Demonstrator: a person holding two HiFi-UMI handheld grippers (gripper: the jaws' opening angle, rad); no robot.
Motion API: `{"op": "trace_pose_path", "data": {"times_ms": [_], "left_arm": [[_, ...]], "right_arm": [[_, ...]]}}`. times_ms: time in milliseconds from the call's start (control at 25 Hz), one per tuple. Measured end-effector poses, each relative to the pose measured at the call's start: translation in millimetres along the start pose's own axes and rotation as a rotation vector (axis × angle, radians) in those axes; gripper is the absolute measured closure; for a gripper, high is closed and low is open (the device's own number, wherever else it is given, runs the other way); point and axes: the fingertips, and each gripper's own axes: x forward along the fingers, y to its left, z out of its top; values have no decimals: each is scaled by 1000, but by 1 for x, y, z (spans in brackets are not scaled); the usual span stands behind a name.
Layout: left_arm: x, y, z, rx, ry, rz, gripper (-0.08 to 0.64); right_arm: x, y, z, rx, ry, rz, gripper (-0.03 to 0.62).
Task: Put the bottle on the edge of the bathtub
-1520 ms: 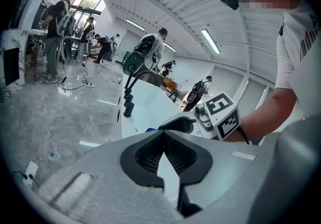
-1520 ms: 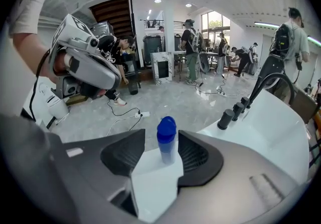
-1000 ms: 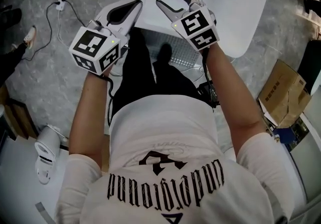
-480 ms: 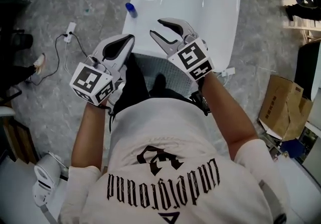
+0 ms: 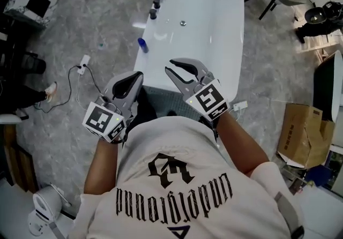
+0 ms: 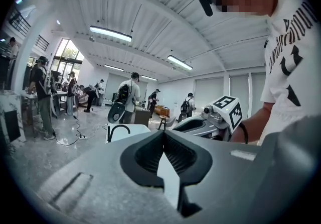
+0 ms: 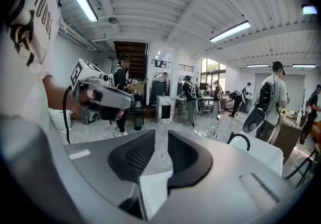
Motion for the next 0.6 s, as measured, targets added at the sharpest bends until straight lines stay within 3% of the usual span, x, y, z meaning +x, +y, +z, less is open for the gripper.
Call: {"op": "trace_pose_path", "data": {"times_ms": [600], "left_arm": [[-38,-12,48,49,-55,77,552]], "right_arm": [[-59,3,48,-61,-86,-40,572]]}}
